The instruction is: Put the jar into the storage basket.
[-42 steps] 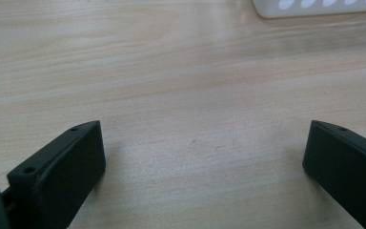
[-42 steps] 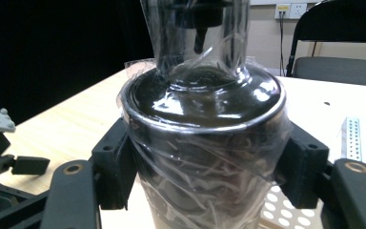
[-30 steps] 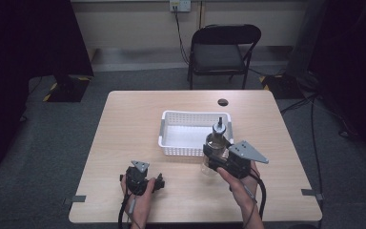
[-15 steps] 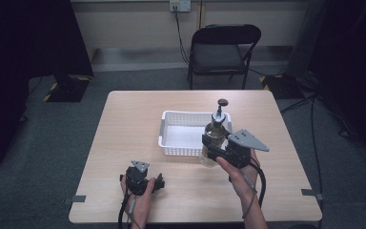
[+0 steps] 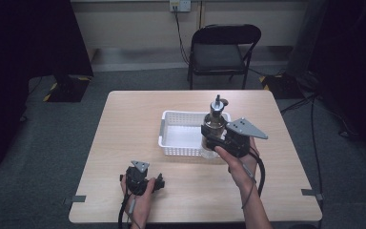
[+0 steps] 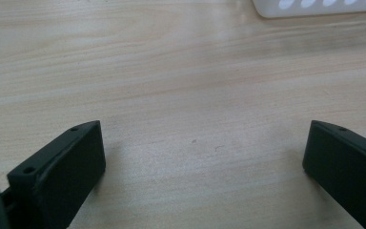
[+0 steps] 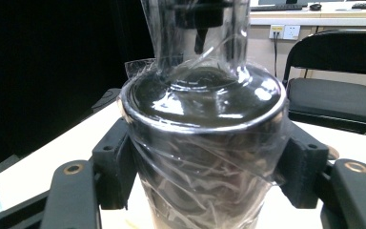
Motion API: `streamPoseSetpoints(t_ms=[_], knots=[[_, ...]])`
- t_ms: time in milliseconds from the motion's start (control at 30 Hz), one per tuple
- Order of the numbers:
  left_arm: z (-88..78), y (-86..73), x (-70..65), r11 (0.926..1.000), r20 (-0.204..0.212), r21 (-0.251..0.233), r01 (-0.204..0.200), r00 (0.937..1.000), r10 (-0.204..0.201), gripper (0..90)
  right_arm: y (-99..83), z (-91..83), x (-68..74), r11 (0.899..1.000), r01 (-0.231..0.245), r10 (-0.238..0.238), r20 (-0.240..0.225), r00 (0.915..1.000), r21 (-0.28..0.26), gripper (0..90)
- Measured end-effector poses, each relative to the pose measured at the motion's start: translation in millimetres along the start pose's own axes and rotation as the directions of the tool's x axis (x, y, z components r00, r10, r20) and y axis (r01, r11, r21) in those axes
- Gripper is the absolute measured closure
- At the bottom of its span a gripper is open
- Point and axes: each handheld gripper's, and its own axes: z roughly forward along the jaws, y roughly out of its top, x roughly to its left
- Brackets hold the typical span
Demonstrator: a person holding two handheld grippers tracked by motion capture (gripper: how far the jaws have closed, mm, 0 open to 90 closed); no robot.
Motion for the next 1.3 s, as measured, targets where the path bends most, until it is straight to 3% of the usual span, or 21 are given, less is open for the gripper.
streamPoseSetpoints(t_ms=[200, 600, 1300], knots=[[0.0, 0.0, 0.0, 1.0000, 0.000, 0.000, 0.000, 1.0000, 0.000, 0.0, 8.6, 9.0, -5.4, 1.000, 0.004, -0.004, 0.008, 1.0000, -0.020, 32.7], [0.0, 0.0, 0.0, 1.0000, 0.000, 0.000, 0.000, 1.0000, 0.000, 0.0, 18.4, 31.8, -13.5, 1.000, -0.002, 0.002, 0.046, 0.9989, -0.008, 32.8], [-0.1, 0.0, 0.0, 1.0000, 0.000, 0.001, 0.000, 1.0000, 0.000, 0.0, 5.1, 75.4, -28.0, 1.000, 0.000, -0.001, 0.075, 0.9972, 0.004, 32.8]])
